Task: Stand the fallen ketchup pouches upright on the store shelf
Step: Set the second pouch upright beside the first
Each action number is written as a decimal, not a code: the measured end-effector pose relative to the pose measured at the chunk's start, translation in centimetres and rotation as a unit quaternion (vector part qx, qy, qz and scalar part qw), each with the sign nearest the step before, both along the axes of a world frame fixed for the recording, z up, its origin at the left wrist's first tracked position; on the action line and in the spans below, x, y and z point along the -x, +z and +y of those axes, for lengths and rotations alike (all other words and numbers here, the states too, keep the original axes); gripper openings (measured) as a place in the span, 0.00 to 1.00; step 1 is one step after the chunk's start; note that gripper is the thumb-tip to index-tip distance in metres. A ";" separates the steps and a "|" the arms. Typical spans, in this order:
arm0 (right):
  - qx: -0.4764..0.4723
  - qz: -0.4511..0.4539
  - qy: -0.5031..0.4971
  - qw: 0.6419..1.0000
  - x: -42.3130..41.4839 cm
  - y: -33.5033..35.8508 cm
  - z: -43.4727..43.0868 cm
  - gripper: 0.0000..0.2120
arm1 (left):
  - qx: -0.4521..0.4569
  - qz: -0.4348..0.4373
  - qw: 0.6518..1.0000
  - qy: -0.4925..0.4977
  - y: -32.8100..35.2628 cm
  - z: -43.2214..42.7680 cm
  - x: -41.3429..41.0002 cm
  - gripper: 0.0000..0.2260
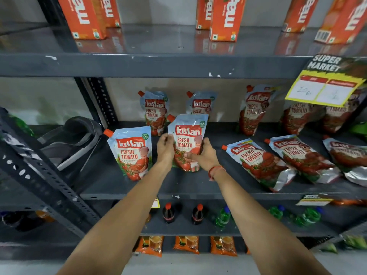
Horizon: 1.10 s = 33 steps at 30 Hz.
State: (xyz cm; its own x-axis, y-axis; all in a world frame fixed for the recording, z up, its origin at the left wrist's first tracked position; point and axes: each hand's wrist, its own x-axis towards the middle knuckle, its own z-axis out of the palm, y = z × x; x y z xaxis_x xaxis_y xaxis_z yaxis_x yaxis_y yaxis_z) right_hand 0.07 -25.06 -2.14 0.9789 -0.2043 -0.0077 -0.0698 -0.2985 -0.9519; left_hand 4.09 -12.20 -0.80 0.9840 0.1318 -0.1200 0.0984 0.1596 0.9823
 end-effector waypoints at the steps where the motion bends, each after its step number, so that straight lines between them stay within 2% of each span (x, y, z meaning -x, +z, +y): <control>1: 0.005 -0.017 -0.005 1.000 0.1 0.1 0.1 0.27 | -0.007 -0.021 1.000 -0.004 0.1 0.0 0.2 0.06; 8: 0.069 -0.020 -0.007 0.997 1.7 -1.6 0.2 0.29 | -0.057 -0.085 0.995 -0.005 -2.3 0.5 2.2 0.06; 13: 0.087 0.003 0.012 0.996 2.2 -2.5 0.1 0.28 | -0.094 -0.073 0.993 0.009 -2.2 0.8 3.2 0.12; 18: 0.105 -0.010 0.012 0.994 3.5 -2.4 -2.3 0.34 | -0.171 -0.079 0.977 0.098 -2.7 -0.4 6.0 0.14; 20: 0.104 -0.030 -0.004 0.994 4.0 -1.7 -4.1 0.32 | -0.211 -0.108 0.963 0.124 -3.1 -2.0 7.7 0.13; 23: 0.127 -0.070 -0.054 0.988 4.6 -0.1 -7.6 0.26 | -0.256 -0.164 0.949 0.077 -3.2 -5.6 9.6 0.11; 26: 0.209 -0.074 -0.099 0.970 5.0 1.4 -11.7 0.21 | -0.260 -0.190 0.946 -0.018 -2.5 -9.3 9.6 0.10; 30: 0.348 0.033 -0.109 0.931 5.3 2.3 -18.1 0.22 | -0.260 -0.072 0.958 -0.099 -1.8 -14.9 8.6 0.11; 33: 0.356 0.136 -0.083 0.921 5.4 2.3 -21.5 0.24 | -0.251 0.041 0.959 -0.126 -2.3 -18.4 7.3 0.16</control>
State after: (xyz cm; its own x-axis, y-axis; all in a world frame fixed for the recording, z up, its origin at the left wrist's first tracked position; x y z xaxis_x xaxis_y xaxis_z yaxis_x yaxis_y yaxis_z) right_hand -5.36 -46.60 0.12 0.9152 -0.3993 -0.0537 -0.3776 -0.8037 -0.4599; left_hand -3.26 -30.57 -3.07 0.9820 -0.0472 -0.1827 0.1528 -0.3695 0.9166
